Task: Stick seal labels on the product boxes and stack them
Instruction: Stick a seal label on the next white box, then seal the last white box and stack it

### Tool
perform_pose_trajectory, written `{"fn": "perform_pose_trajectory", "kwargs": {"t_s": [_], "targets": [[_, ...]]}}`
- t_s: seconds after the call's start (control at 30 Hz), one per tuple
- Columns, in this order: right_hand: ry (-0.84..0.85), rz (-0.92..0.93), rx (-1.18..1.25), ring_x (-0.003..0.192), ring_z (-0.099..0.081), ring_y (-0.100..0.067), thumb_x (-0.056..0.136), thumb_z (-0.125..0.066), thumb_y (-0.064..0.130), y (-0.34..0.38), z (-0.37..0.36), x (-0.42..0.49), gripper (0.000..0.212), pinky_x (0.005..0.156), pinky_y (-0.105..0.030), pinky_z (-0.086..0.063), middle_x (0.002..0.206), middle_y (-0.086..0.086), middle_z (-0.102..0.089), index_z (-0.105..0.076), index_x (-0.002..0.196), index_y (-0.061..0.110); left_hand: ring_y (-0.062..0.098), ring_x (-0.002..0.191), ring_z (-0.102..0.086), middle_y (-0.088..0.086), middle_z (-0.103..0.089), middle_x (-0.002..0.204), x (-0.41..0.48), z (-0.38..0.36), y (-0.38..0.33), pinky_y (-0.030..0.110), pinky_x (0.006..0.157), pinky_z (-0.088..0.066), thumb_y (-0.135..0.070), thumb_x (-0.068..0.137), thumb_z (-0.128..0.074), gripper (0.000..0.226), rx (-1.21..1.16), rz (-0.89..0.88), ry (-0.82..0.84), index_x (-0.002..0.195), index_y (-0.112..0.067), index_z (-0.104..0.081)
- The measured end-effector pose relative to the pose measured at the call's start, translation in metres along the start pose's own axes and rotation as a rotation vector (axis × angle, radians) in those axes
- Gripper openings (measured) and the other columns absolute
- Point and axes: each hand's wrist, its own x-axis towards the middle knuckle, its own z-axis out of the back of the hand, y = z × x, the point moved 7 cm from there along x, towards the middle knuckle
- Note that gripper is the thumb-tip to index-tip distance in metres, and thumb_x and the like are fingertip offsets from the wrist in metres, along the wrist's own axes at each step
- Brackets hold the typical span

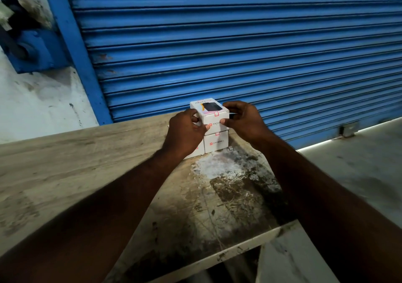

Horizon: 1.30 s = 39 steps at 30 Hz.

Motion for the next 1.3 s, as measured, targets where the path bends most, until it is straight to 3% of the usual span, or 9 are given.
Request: {"fn": "perform_pose_trajectory", "kwargs": {"t_s": [0.23,0.37,0.5,0.67,0.8,0.93,1.07,1.23,1.3], "targets": [[-0.021,0.002,-0.013,0.093,-0.069,-0.014,0.082,-0.073,-0.013,0.002,0.000,-0.002,0.047,0.073,-0.021,-0.059,0.113,-0.008,-0.070,-0.059,0.124,0.001,0.016,0.090,-0.069,0.000,-0.073,0.106,0.000,0.000,0.004,0.025,0.078,-0.051,-0.025,0.082,-0.082,0.039,0.010,-0.020,0.023,0.118,-0.015,-0.070],[-0.073,-0.005,-0.032,0.111,-0.064,-0.024,0.079,-0.082,0.000,0.004,0.003,-0.003,0.052,0.094,-0.039,-0.057,0.119,-0.005,-0.064,-0.059,0.123,0.012,0.018,0.091,-0.070,0.002,-0.072,0.110,0.002,0.004,0.011,0.030,0.084,-0.054,-0.031,0.081,-0.082,0.055,0.032,0.012,0.028,0.130,-0.012,-0.065],[-0.235,0.064,-0.186,0.113,-0.059,-0.017,0.081,-0.084,0.014,0.023,0.005,-0.010,0.049,0.098,-0.034,-0.052,0.124,-0.002,-0.065,-0.062,0.125,0.012,0.021,0.094,-0.070,0.005,-0.070,0.113,-0.004,0.023,0.018,0.040,0.090,-0.056,-0.027,0.082,-0.082,0.058,0.000,0.028,0.016,0.134,-0.010,-0.061],[-0.392,0.282,-0.114,0.096,-0.062,-0.011,0.083,-0.080,0.012,0.078,-0.027,-0.035,0.027,0.083,-0.019,-0.052,0.104,0.006,-0.068,-0.065,0.105,0.017,0.019,0.091,-0.069,0.003,-0.069,0.113,-0.020,0.072,0.033,0.033,0.089,-0.054,-0.029,0.082,-0.082,0.057,0.035,0.032,-0.028,0.133,-0.013,-0.062],[-0.205,0.359,-0.090,0.088,-0.067,-0.015,0.081,-0.080,0.008,0.110,-0.101,-0.057,0.025,0.082,-0.018,-0.052,0.097,0.005,-0.068,-0.065,0.099,0.016,0.012,0.079,-0.069,0.000,-0.072,0.103,-0.047,0.132,0.053,0.029,0.085,-0.056,-0.021,0.086,-0.078,0.039,0.029,-0.014,-0.131,0.122,-0.013,-0.068],[0.050,0.281,-0.189,0.089,-0.070,-0.023,0.081,-0.083,0.013,0.110,-0.195,-0.080,0.028,0.087,-0.034,-0.056,0.100,0.002,-0.071,-0.067,0.104,0.016,0.006,0.078,-0.068,-0.002,-0.073,0.098,-0.085,0.206,0.091,0.004,0.075,-0.046,-0.017,0.088,-0.074,0.025,0.056,0.009,-0.220,0.113,-0.015,-0.071],[0.255,0.190,-0.211,0.092,-0.069,-0.025,0.083,-0.082,0.021,0.110,-0.290,-0.108,0.034,0.089,-0.036,-0.055,0.103,0.002,-0.070,-0.065,0.111,0.014,0.009,0.080,-0.068,-0.004,-0.073,0.098,-0.126,0.282,0.140,0.009,0.075,-0.048,-0.015,0.090,-0.071,0.017,0.122,0.089,-0.265,0.107,-0.016,-0.073],[0.423,0.186,-0.215,0.086,-0.066,-0.019,0.082,-0.083,0.026,0.117,-0.403,-0.143,0.041,0.085,-0.031,-0.054,0.105,0.003,-0.068,-0.064,0.116,0.013,0.001,0.079,-0.064,-0.008,-0.072,0.094,-0.174,0.374,0.198,0.001,0.074,-0.041,-0.013,0.091,-0.068,0.013,0.192,0.216,-0.395,0.102,-0.018,-0.074],[0.484,0.222,-0.244,0.086,-0.065,-0.018,0.082,-0.084,0.026,0.118,-0.441,-0.156,0.043,0.085,-0.031,-0.052,0.107,0.001,-0.067,-0.064,0.117,0.013,0.002,0.080,-0.064,-0.008,-0.071,0.094,-0.192,0.401,0.218,0.008,0.079,-0.047,-0.012,0.090,-0.068,0.014,0.209,0.237,-0.430,0.102,-0.017,-0.073]]}}
